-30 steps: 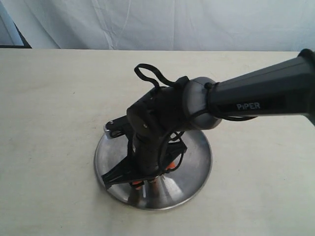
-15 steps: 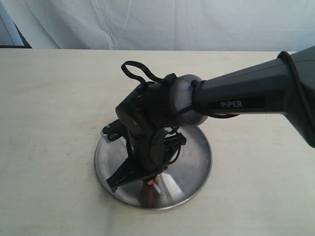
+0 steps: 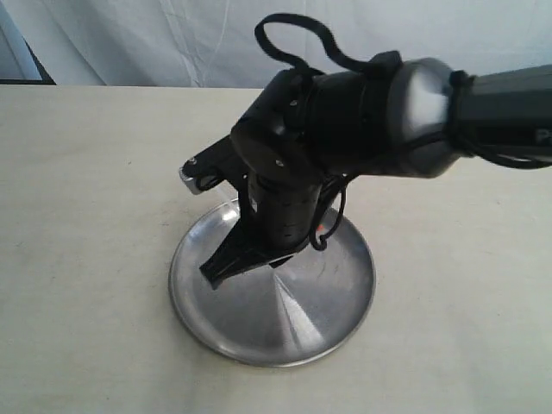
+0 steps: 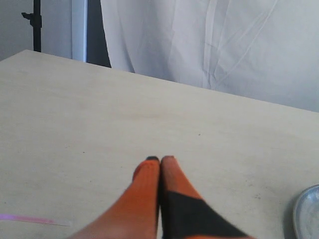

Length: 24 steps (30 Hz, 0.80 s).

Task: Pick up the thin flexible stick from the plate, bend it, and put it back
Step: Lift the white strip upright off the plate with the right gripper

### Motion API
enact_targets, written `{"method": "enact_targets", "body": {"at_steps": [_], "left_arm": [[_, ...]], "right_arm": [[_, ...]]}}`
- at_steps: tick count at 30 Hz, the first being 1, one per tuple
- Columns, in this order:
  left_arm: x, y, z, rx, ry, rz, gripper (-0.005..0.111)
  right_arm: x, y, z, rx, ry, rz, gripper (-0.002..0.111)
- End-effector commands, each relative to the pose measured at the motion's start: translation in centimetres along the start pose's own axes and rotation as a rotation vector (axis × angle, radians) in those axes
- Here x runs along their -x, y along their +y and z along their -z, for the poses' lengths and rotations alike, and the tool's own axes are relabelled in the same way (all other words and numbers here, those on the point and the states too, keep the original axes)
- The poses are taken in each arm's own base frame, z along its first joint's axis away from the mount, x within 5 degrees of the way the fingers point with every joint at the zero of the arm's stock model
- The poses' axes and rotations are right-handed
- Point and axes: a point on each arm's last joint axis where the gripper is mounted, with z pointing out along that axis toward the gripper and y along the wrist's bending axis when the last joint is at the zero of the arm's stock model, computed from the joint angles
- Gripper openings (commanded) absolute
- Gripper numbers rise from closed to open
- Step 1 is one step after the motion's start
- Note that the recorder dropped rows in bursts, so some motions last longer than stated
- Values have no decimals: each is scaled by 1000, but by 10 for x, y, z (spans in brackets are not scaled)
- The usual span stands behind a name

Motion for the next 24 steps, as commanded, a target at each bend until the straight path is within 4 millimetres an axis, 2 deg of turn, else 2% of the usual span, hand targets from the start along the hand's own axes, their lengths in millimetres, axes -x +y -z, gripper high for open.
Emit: {"method": "enact_targets", "body": {"at_steps": [1,6,11,15,19,20,23,24], "left_arm": [[0,-1,0,-12,-5,-2,0],[0,-1,0,-12,-5,-2,0],[0,-1,0,-12,-5,-2,0],[0,-1,0,-13,-7,-2,0],[9,-4,1,-49,-102,23,0],[14,-6,2,-76,-161,96,0],[31,-6,6,-173,-325,593,0],[34,-5,7,-193,-355,700,0]], "right_arm": [[-2,-6,21,-3,-40,-3,-1],[-15,-10,39,10,-75,-13,-1],[-42,-15,58,41,-85,-33,-1],[-66,-18,80,97,-125,-57,-1],[-86,-18,103,190,-200,-91,-1],[-91,-18,107,212,-215,-96,-1],[-106,-17,121,285,-266,-139,-1],[-112,-18,125,300,-280,-147,-1]]}}
